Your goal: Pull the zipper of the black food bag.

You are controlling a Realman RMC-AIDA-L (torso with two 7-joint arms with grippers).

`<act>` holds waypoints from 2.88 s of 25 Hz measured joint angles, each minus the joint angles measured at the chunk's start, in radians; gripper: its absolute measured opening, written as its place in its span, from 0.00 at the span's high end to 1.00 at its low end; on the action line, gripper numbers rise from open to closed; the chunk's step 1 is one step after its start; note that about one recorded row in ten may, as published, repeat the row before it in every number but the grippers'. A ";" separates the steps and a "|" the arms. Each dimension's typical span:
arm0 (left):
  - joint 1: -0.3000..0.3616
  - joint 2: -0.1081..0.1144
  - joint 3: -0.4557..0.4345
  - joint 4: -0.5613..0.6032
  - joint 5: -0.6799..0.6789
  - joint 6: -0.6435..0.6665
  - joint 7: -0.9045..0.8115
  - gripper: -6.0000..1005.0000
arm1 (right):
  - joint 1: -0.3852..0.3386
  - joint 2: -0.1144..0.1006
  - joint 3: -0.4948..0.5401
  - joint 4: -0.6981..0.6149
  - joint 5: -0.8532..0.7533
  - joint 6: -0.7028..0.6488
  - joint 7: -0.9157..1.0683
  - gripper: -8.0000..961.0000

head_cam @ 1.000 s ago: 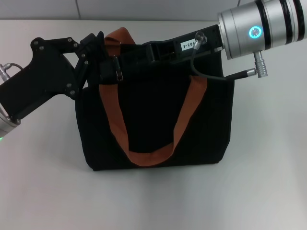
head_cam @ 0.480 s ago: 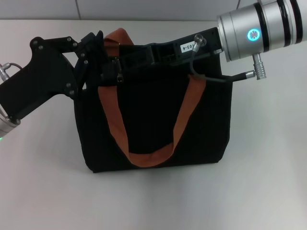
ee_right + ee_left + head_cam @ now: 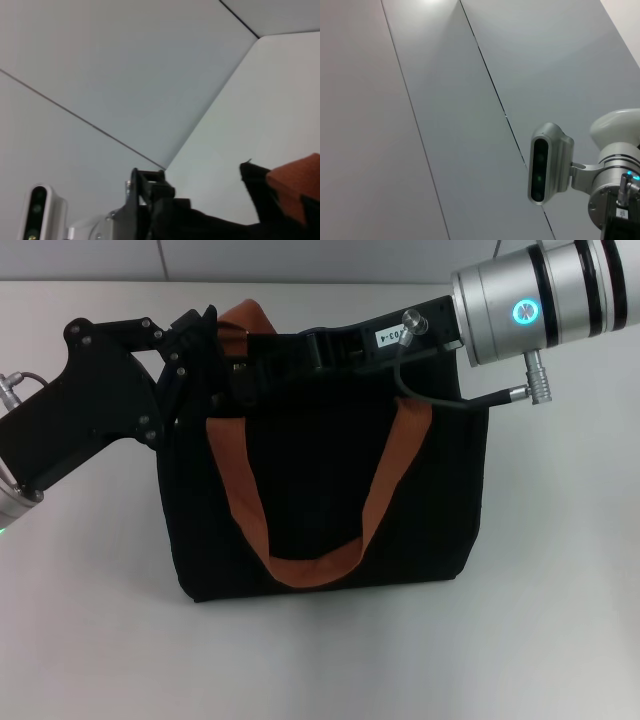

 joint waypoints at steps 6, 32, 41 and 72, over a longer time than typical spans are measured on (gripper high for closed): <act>0.001 0.000 0.000 -0.002 0.000 0.005 0.001 0.97 | 0.003 0.000 -0.008 0.000 -0.020 0.012 -0.009 0.86; 0.016 0.002 -0.010 -0.012 -0.002 0.000 0.013 0.97 | -0.014 0.000 -0.012 -0.129 -0.132 0.035 0.046 0.99; 0.018 0.003 -0.020 -0.012 -0.003 -0.007 0.014 0.97 | -0.019 0.000 -0.011 -0.190 -0.195 0.034 0.100 0.99; 0.011 0.005 -0.049 -0.004 -0.004 -0.022 0.027 0.97 | -0.183 0.000 0.035 -0.474 -0.310 -0.043 0.225 0.99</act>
